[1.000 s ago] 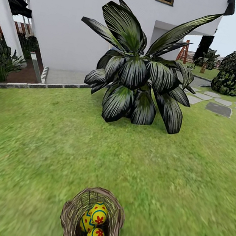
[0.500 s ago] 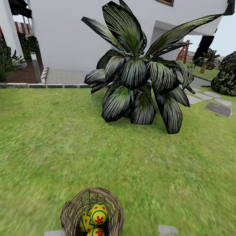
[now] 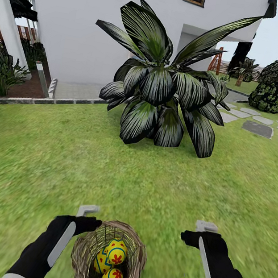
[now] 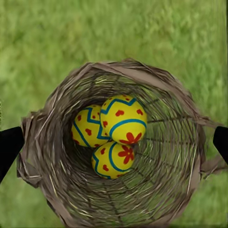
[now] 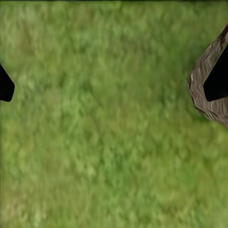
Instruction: Take the three Easter eggs out of the wicker basket on the lawn in the garden, then place them on the lawn next to a single tree (choose any tree) so that all three eggs are next to the same tree and none are left in the basket.
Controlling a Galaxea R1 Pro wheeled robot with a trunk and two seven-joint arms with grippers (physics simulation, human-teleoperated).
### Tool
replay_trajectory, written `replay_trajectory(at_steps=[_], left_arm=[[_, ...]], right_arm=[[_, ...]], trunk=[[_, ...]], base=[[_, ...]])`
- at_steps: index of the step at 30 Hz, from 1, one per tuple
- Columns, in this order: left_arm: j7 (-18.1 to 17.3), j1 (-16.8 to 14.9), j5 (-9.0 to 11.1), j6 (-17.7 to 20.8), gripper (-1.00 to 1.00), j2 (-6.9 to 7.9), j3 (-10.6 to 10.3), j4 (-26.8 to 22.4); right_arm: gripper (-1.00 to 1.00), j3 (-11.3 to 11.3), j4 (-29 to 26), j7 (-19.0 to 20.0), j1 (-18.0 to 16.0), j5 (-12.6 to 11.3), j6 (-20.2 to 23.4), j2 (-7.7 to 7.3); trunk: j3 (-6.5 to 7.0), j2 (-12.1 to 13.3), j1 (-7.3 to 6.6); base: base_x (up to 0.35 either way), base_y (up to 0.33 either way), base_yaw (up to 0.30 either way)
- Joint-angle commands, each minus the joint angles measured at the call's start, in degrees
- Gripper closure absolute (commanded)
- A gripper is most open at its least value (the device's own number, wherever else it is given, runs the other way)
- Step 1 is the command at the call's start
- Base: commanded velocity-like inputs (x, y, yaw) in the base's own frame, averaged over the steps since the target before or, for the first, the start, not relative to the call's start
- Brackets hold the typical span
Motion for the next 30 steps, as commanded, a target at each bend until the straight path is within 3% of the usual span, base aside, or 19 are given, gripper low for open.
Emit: replay_trajectory(at_steps=[1,3,7,9,24,30], left_arm=[[1.1,-0.1,0.5,0.3,-1.0,0.23,-1.4,-0.1],[4.2,-0.1,0.5,0.3,-1.0,0.45,-3.1,-0.1],[14.5,-0.1,0.8,0.6,-1.0,0.14,-5.3,0.0],[17.5,-0.2,1.0,0.6,-1.0,0.11,-7.2,0.0],[18.5,-0.2,1.2,0.6,-1.0,0.16,-8.0,0.1],[18.6,-0.2,1.3,0.6,-1.0,1.28,-7.4,0.4]], right_arm=[[-1.0,0.1,0.0,0.2,-0.1,0.4,0.5,0.0],[-1.0,0.2,0.2,0.1,-0.2,0.3,0.7,0.04],[-1.0,0.4,0.6,0.1,-0.2,0.1,0.8,0.05],[-1.0,0.4,0.7,0.1,-0.2,0.1,0.8,0.03],[-1.0,0.5,1.0,0.3,-0.2,0.2,0.5,0.19],[-1.0,0.5,1.1,0.4,-0.2,0.2,0.3,0.18]], trunk=[[-0.04,0.0,0.0],[0.04,0.0,0.0],[0.24,0.0,0.0],[0.32,0.0,0.0],[-2.06,-5.6,3.07],[-3.14,-8.1,4.39]], base=[[0.0,0.0,-0.064],[0.0,0.0,-0.145],[0.0,0.0,-0.197],[0.0,0.0,-0.137],[0.0,0.0,-0.028],[0.0,0.0,0.0]])
